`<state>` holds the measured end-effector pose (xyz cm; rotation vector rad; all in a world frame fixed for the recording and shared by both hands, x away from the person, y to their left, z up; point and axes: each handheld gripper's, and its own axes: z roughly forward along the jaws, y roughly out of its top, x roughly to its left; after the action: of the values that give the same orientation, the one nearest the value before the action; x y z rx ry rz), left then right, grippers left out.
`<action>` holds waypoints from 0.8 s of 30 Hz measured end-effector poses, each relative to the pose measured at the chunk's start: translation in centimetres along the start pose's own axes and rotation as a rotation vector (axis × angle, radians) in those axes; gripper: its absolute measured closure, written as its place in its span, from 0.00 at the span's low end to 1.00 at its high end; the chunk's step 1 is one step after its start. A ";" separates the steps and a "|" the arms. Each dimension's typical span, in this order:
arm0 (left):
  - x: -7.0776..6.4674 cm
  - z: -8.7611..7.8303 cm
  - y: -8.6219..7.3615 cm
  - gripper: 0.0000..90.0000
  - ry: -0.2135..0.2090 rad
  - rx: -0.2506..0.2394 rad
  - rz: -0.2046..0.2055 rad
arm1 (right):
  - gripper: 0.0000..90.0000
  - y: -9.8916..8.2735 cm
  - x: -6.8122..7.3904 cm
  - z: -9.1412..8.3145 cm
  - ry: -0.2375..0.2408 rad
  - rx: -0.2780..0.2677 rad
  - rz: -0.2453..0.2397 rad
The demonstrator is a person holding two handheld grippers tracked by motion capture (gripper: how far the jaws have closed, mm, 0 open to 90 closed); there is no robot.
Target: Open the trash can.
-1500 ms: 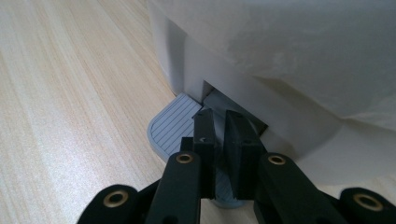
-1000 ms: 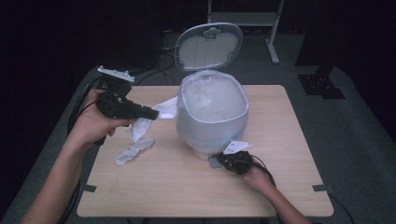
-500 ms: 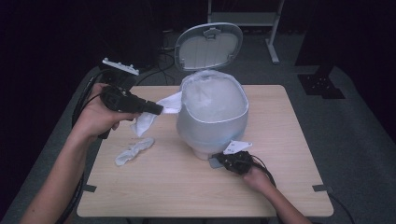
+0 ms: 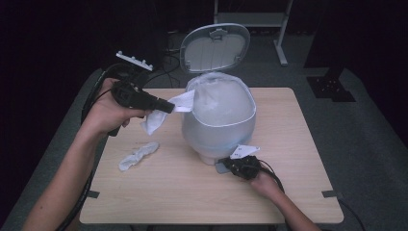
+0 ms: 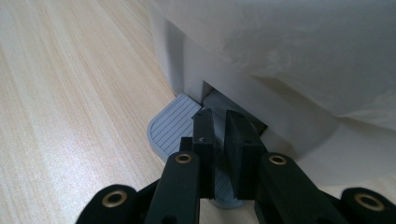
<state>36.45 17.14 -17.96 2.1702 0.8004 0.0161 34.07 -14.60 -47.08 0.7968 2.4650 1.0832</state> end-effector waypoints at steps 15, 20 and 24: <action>-0.3 1.1 1.9 0.94 -0.006 0.026 0.014 | 0.91 0.0 0.0 0.0 -0.001 -0.001 0.001; -0.4 1.6 2.6 0.94 -0.007 0.039 0.022 | 0.91 0.0 0.0 0.0 -0.001 -0.002 0.001; -0.4 1.9 3.1 0.94 -0.014 0.038 0.023 | 0.91 0.0 0.0 0.0 -0.001 -0.002 0.000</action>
<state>38.31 14.07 -16.99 2.2134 0.7736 -0.0027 34.07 -14.62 -47.10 0.7965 2.4629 1.0853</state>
